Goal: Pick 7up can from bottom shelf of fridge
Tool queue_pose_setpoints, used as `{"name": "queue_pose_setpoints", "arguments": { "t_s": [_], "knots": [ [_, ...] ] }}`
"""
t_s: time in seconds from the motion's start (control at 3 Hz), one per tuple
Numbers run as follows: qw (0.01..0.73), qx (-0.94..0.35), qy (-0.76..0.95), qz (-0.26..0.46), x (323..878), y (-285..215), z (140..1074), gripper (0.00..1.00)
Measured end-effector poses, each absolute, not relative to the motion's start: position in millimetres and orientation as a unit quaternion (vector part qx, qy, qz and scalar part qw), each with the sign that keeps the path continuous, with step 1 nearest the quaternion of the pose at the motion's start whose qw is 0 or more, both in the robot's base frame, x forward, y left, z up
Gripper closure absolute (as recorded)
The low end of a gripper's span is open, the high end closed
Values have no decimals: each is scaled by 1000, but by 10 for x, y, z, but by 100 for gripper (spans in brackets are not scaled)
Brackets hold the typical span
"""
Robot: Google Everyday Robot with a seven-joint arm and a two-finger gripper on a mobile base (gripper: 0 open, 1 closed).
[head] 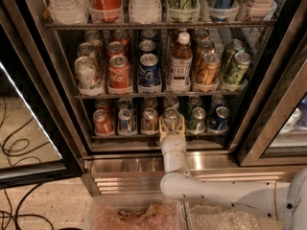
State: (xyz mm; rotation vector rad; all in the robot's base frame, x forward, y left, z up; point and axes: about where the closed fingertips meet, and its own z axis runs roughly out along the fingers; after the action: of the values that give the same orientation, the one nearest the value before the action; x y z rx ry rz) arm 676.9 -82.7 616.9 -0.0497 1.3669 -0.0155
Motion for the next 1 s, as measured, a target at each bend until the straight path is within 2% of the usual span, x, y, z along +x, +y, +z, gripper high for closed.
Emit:
{"name": "queue_pose_setpoints", "arguments": {
  "t_s": [0.33, 1.0],
  "knots": [
    [775, -23, 631, -7, 6769, -826, 6169, 100],
    [781, -21, 625, 4, 6756, -804, 6273, 100]
  ]
}}
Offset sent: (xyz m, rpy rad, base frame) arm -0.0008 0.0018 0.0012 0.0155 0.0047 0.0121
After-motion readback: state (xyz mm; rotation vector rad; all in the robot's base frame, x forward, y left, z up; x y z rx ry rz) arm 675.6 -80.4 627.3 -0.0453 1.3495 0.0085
